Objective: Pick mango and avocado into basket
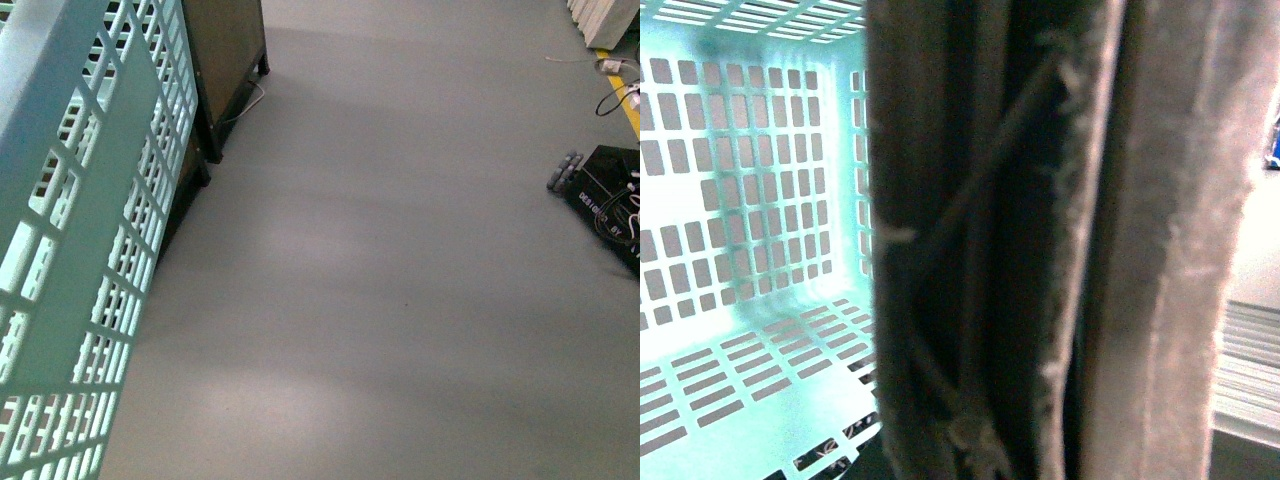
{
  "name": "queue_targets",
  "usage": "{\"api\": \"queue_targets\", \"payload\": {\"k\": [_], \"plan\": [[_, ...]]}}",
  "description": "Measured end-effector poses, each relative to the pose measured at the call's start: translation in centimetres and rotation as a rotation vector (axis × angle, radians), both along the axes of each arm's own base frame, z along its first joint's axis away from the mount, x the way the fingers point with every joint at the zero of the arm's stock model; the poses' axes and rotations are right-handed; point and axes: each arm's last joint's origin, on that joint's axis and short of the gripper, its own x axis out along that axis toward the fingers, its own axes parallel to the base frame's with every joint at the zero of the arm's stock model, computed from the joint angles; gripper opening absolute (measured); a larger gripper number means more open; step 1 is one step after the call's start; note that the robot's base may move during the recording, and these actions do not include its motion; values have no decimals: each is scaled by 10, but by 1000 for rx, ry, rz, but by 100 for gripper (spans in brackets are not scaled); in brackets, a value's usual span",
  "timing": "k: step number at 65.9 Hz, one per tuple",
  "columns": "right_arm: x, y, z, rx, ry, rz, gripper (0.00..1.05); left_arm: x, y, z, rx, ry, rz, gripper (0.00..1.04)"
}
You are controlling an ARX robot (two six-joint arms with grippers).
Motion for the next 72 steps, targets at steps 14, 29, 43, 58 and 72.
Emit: {"api": "queue_targets", "payload": {"k": [14, 29, 43, 58, 72], "plan": [[0, 0, 0, 0, 0, 0, 96, 0, 0, 0, 0, 0, 0, 14], [0, 0, 0, 0, 0, 0, 96, 0, 0, 0, 0, -1, 0, 14], [0, 0, 0, 0, 0, 0, 96, 0, 0, 0, 0, -1, 0, 14], [0, 0, 0, 0, 0, 0, 96, 0, 0, 0, 0, -1, 0, 14], [0, 0, 0, 0, 0, 0, 96, 0, 0, 0, -1, -1, 0, 14]]}}
